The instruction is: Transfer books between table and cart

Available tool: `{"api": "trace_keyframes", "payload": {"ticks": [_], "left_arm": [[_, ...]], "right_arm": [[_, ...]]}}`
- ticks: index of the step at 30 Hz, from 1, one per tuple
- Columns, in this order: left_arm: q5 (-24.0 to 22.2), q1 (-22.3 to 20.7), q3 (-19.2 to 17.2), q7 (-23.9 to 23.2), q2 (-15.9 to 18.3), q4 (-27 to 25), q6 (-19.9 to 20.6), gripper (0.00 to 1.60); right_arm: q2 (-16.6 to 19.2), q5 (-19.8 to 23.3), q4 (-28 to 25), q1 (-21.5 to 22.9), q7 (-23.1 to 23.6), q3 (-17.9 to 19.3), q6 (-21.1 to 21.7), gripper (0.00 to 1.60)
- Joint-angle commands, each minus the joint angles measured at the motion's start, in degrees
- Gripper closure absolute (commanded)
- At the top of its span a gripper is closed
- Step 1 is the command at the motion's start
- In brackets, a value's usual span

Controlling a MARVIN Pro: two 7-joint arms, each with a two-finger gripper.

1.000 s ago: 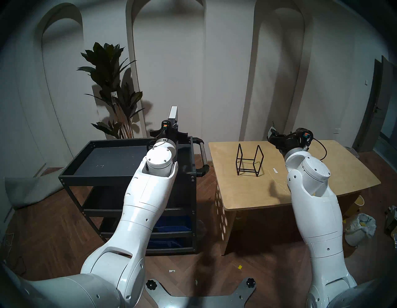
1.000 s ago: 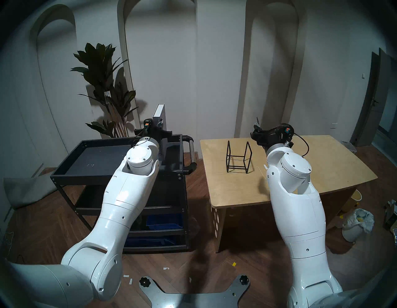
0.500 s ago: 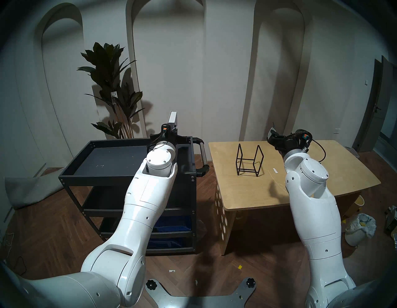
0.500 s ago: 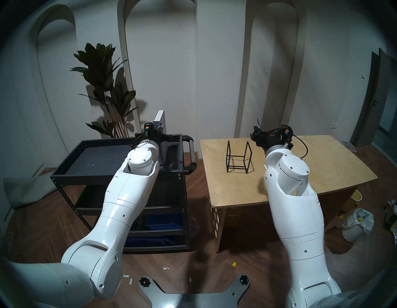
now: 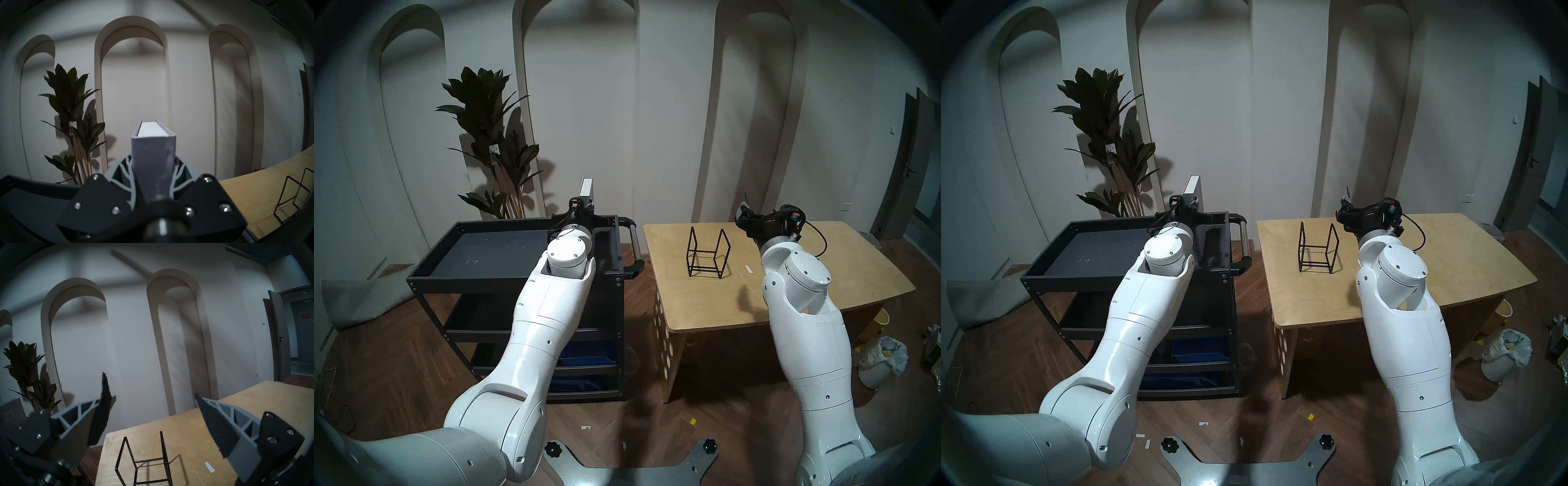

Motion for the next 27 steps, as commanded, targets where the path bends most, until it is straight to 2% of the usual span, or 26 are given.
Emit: {"api": "trace_keyframes", "payload": {"ticks": [1, 5, 6, 7, 8, 11, 13, 16, 18, 19, 20, 21, 23, 26, 27], "left_arm": [[0.11, -2.19, 0.13, 0.06, -0.43, -0.26, -0.95, 1.6], [0.33, -2.4, 0.27, 0.15, -0.36, 0.03, -0.97, 1.56], [0.38, -2.47, 0.32, 0.12, -0.34, 0.08, -0.94, 1.49], [0.42, -2.51, 0.34, 0.11, -0.34, 0.11, -0.92, 1.27], [0.48, -2.55, 0.37, 0.11, -0.33, 0.13, -0.9, 1.22], [0.64, -2.64, 0.45, 0.18, -0.32, 0.17, -0.79, 0.9], [0.76, -2.73, 0.5, 0.22, -0.32, 0.29, -0.73, 0.88], [0.81, -2.81, 0.51, 0.28, -0.35, 0.42, -0.77, 1.0], [0.84, -2.84, 0.5, 0.35, -0.39, 0.43, -0.77, 0.93], [0.85, -2.86, 0.49, 0.38, -0.41, 0.42, -0.75, 0.83], [0.91, -2.87, 0.49, 0.47, -0.43, 0.4, -0.75, 0.8], [0.93, -2.87, 0.48, 0.53, -0.46, 0.38, -0.71, 0.54], [1.01, -2.87, 0.45, 0.66, -0.52, 0.34, -0.67, 0.21], [1.05, -2.87, 0.41, 0.77, -0.59, 0.29, -0.54, 0.0], [1.06, -2.87, 0.39, 0.8, -0.61, 0.28, -0.49, 0.0]], "right_arm": [[0.17, -0.09, -0.69, 0.52, 0.38, 0.36, -1.13, 0.0], [0.1, -0.19, -0.33, 0.81, 0.56, 0.42, -1.33, 0.0], [0.06, -0.23, -0.2, 0.91, 0.62, 0.43, -1.38, 0.0], [0.04, -0.26, -0.08, 1.01, 0.64, 0.42, -1.4, 0.0], [0.01, -0.31, 0.02, 1.08, 0.69, 0.42, -1.45, 0.0], [-0.09, -0.45, 0.34, 1.3, 0.79, 0.41, -1.55, 0.0], [-0.13, -0.59, 0.55, 1.44, 0.85, 0.37, -1.69, 0.0], [-0.19, -0.75, 0.79, 1.6, 0.95, 0.34, -1.8, 0.0], [-0.21, -0.86, 0.93, 1.69, 1.02, 0.33, -1.86, 0.0], [-0.22, -0.9, 0.98, 1.72, 1.07, 0.32, -1.88, 0.0], [-0.23, -0.98, 1.08, 1.76, 1.1, 0.29, -1.94, 0.0], [-0.25, -1.04, 1.16, 1.8, 1.13, 0.27, -1.98, 0.0], [-0.29, -1.16, 1.25, 1.84, 1.18, 0.25, -2.02, 0.0], [-0.36, -1.38, 1.4, 1.93, 1.25, 0.19, -2.06, 0.0], [-0.38, -1.45, 1.44, 1.95, 1.26, 0.18, -2.09, 0.0]]}}
